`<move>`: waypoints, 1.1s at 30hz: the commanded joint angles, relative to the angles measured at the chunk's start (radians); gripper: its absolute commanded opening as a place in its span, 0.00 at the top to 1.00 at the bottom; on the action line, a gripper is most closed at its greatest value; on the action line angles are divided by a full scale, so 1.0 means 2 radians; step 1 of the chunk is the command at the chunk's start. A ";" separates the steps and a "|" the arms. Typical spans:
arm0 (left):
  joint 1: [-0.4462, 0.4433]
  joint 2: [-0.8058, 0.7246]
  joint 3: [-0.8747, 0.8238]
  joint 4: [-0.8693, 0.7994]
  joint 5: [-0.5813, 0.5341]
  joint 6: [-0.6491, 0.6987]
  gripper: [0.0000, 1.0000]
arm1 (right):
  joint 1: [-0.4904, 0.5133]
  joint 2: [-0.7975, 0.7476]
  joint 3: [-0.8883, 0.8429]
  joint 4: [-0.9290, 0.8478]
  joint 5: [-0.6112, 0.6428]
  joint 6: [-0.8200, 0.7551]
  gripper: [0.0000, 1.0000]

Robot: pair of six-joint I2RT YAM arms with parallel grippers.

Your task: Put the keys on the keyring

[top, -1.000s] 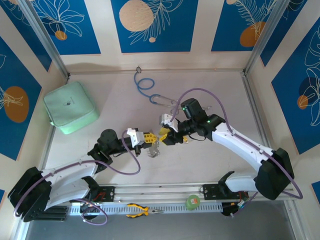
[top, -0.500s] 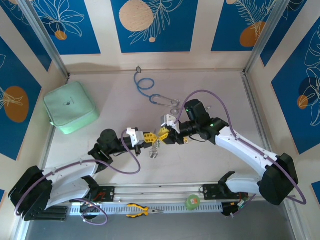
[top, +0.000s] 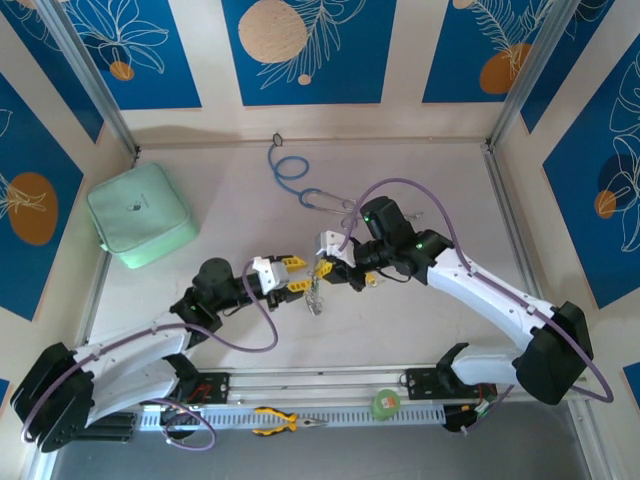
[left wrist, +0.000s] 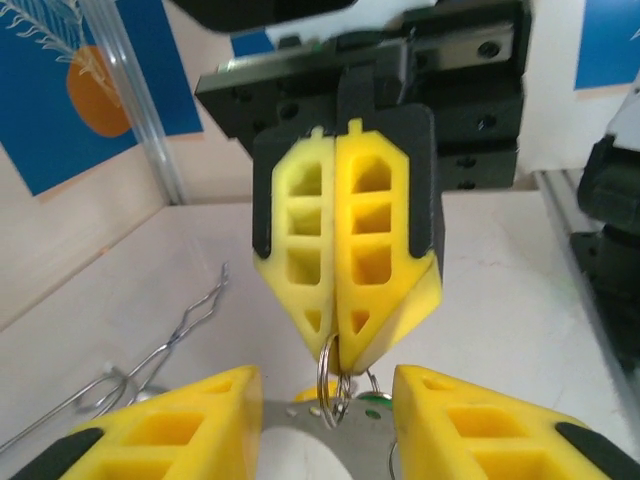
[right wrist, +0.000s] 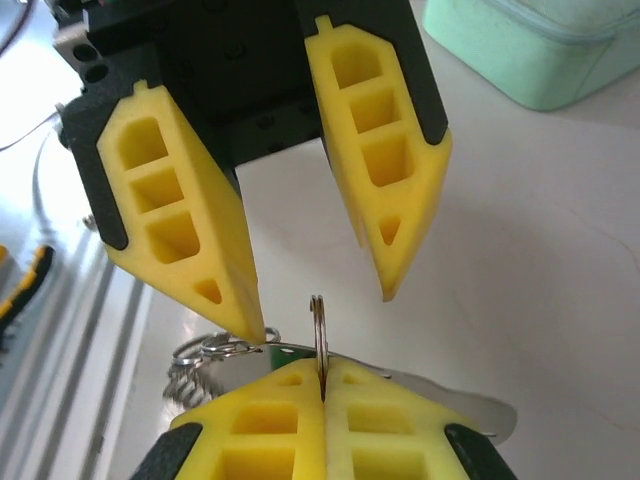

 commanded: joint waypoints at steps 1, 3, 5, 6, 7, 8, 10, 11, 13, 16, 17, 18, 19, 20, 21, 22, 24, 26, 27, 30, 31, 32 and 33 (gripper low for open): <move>-0.002 -0.008 0.026 -0.080 -0.026 0.058 0.64 | 0.020 0.007 0.033 -0.062 0.070 -0.049 1.00; -0.002 -0.003 0.031 -0.089 -0.027 0.066 0.67 | 0.032 0.013 0.044 -0.078 0.100 -0.065 1.00; -0.002 0.002 0.033 -0.091 -0.023 0.067 0.68 | 0.042 0.024 0.058 -0.095 0.124 -0.078 1.00; -0.002 0.004 0.035 -0.092 -0.023 0.066 0.69 | 0.045 0.028 0.066 -0.102 0.132 -0.082 1.00; -0.002 0.007 0.037 -0.094 -0.021 0.067 0.70 | 0.047 0.032 0.073 -0.106 0.134 -0.084 1.00; -0.002 0.007 0.037 -0.095 -0.021 0.067 0.71 | 0.049 0.035 0.078 -0.108 0.134 -0.085 1.00; -0.002 0.008 0.037 -0.097 -0.018 0.066 0.72 | 0.055 0.038 0.085 -0.108 0.134 -0.089 1.00; -0.002 0.008 0.037 -0.098 -0.016 0.065 0.72 | 0.058 0.040 0.088 -0.107 0.134 -0.091 1.00; -0.002 0.009 0.037 -0.098 -0.011 0.065 0.74 | 0.061 0.045 0.091 -0.105 0.134 -0.092 1.00; -0.002 0.011 0.039 -0.099 -0.007 0.065 0.82 | 0.068 0.053 0.097 -0.105 0.133 -0.094 1.00; -0.002 0.012 0.040 -0.098 -0.006 0.064 0.84 | 0.072 0.056 0.098 -0.107 0.136 -0.098 1.00; -0.002 0.012 0.040 -0.096 -0.006 0.064 0.86 | 0.076 0.059 0.100 -0.109 0.140 -0.100 1.00; -0.002 0.011 0.039 -0.094 -0.006 0.062 0.88 | 0.079 0.061 0.101 -0.109 0.142 -0.103 1.00; -0.002 0.011 0.039 -0.093 -0.006 0.061 0.88 | 0.080 0.061 0.102 -0.110 0.142 -0.104 1.00; -0.002 0.011 0.037 -0.090 -0.005 0.058 0.90 | 0.082 0.060 0.101 -0.109 0.142 -0.105 1.00; -0.002 0.012 0.037 -0.088 -0.004 0.056 0.92 | 0.082 0.060 0.101 -0.108 0.139 -0.104 1.00; -0.002 0.012 0.036 -0.079 -0.001 0.048 1.00 | 0.077 0.052 0.093 -0.094 0.123 -0.095 1.00; -0.002 0.012 0.032 -0.067 0.002 0.039 1.00 | 0.060 0.034 0.074 -0.063 0.090 -0.075 0.95; -0.002 0.011 0.030 -0.059 0.004 0.035 1.00 | 0.044 0.021 0.059 -0.042 0.055 -0.060 0.88; -0.002 0.011 0.020 -0.029 0.011 0.020 1.00 | -0.013 -0.014 0.004 0.031 -0.050 -0.004 0.71; -0.002 0.012 0.018 -0.020 0.014 0.015 1.00 | -0.023 -0.019 -0.007 0.044 -0.069 0.006 0.69; -0.002 0.013 0.016 -0.010 0.017 0.011 1.00 | -0.029 -0.022 -0.016 0.054 -0.082 0.012 0.68; -0.002 0.014 0.013 -0.001 0.020 0.007 1.00 | -0.033 -0.023 -0.021 0.058 -0.093 0.016 0.67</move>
